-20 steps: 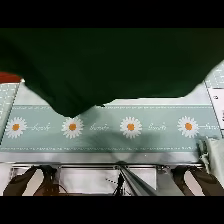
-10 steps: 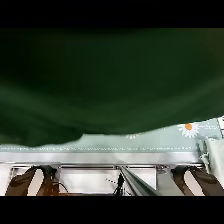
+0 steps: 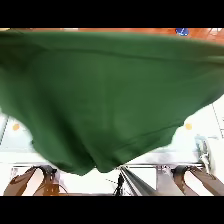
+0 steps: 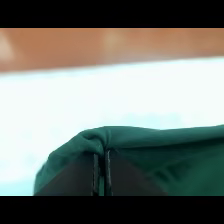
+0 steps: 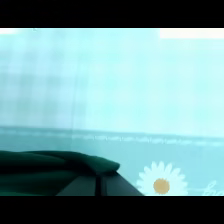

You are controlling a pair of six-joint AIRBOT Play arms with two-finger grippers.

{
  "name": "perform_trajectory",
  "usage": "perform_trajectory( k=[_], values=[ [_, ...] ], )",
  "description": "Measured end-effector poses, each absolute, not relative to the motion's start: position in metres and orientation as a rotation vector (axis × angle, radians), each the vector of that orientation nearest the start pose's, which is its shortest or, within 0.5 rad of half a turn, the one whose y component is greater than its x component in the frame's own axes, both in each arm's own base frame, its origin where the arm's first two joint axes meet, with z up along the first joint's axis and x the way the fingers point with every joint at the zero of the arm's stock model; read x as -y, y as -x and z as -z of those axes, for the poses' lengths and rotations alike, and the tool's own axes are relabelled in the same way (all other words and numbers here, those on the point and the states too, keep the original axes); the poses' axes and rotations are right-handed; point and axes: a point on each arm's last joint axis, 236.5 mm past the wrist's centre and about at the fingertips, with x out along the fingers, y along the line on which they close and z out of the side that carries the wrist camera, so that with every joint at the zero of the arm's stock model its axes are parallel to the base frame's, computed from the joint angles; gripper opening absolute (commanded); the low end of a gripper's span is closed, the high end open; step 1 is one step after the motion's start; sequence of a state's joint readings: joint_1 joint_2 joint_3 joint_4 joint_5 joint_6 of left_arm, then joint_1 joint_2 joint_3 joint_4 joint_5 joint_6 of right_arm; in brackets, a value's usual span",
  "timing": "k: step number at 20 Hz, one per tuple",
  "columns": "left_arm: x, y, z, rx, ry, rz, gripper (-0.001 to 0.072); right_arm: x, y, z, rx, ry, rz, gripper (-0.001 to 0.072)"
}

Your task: Fold the shirts.

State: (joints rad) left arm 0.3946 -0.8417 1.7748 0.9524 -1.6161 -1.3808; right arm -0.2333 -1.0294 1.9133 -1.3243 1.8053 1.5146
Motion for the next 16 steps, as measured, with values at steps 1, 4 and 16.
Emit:
perform_trajectory(
  k=[1,4,16],
  values=[
    [0.038,-0.284,-0.339,-0.657,0.163,0.316,0.0031,0.013,-0.304,-0.286,-0.965,-0.128,-0.070,0.0025],
    [0.048,-0.336,-0.264,-0.863,0.238,0.424,0.0032,0.019,-0.363,-0.232,-1.075,-0.190,-0.097,0.0025],
    [0.122,-0.475,-0.067,-1.110,0.334,0.542,0.0035,0.040,-0.510,-0.085,-1.107,-0.362,-0.075,0.0028]
  ],
)
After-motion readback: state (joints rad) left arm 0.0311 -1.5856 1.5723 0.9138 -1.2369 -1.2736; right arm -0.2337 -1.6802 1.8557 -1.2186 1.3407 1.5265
